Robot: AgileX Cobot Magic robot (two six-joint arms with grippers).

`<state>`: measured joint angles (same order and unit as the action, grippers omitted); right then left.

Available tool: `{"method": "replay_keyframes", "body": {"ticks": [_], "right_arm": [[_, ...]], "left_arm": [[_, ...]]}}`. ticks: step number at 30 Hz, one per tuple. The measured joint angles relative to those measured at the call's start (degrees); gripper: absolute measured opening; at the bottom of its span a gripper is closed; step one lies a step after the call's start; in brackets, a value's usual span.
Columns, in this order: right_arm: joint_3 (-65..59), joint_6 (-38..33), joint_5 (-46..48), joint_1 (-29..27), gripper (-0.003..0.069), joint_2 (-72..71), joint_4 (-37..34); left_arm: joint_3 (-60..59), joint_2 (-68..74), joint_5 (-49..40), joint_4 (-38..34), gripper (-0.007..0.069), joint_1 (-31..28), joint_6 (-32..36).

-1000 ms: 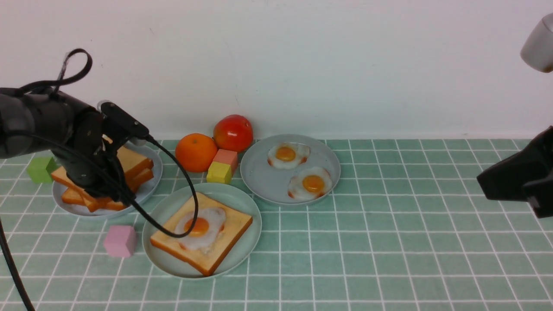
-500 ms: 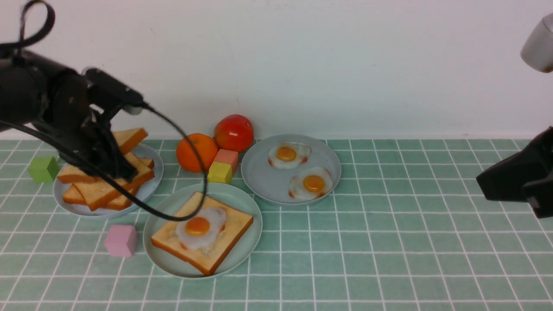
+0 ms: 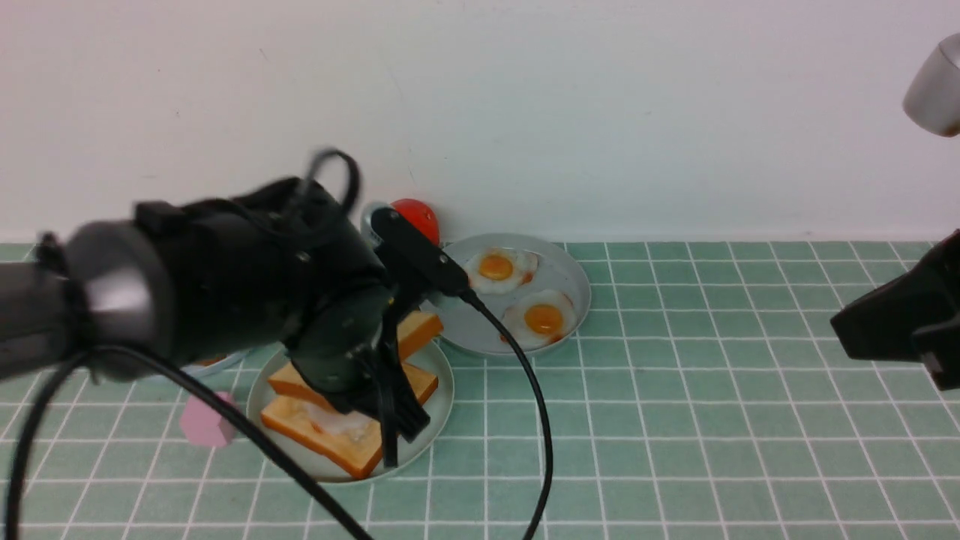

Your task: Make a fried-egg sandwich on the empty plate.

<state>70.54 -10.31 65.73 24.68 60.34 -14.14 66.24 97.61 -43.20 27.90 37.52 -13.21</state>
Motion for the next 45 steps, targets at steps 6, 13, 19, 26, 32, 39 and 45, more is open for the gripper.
{"method": "replay_keyframes", "body": {"ticks": [6, 13, 19, 26, 32, 39, 45], "right_arm": [[0.00, 0.00, 0.74, 0.00, 0.0087, 0.00, -0.22], [0.00, 0.00, 0.86, 0.00, 0.0095, 0.00, -0.39], [0.00, 0.00, 0.86, 0.00, 0.0095, 0.00, -0.39], [0.00, 0.00, 0.86, 0.00, 0.0097, 0.00, -0.44], [0.00, 0.00, 0.86, 0.00, 0.0103, 0.00, -0.50], [0.00, 0.00, 1.17, 0.00, 0.0106, 0.00, -1.01], [0.00, 0.00, 1.56, 0.00, 0.0106, -1.69, -0.18]], "left_arm": [[-0.04, 2.30, -0.11, 2.81, 0.0080, 0.06, -5.20], [-0.04, 2.44, -0.44, 2.42, 0.0080, 0.06, -6.44], [-0.04, 2.44, -0.32, 0.37, 0.0092, 0.06, -6.44], [-0.04, 2.44, -0.04, -0.79, 0.0246, 0.06, -6.44], [-0.04, 2.44, 0.16, -1.02, 0.0344, 0.06, -6.44], [1.05, 1.95, -0.85, -5.42, 0.0340, 0.06, -6.77], [0.57, -10.10, 0.58, -8.75, 0.0132, 2.09, -8.25]]}}
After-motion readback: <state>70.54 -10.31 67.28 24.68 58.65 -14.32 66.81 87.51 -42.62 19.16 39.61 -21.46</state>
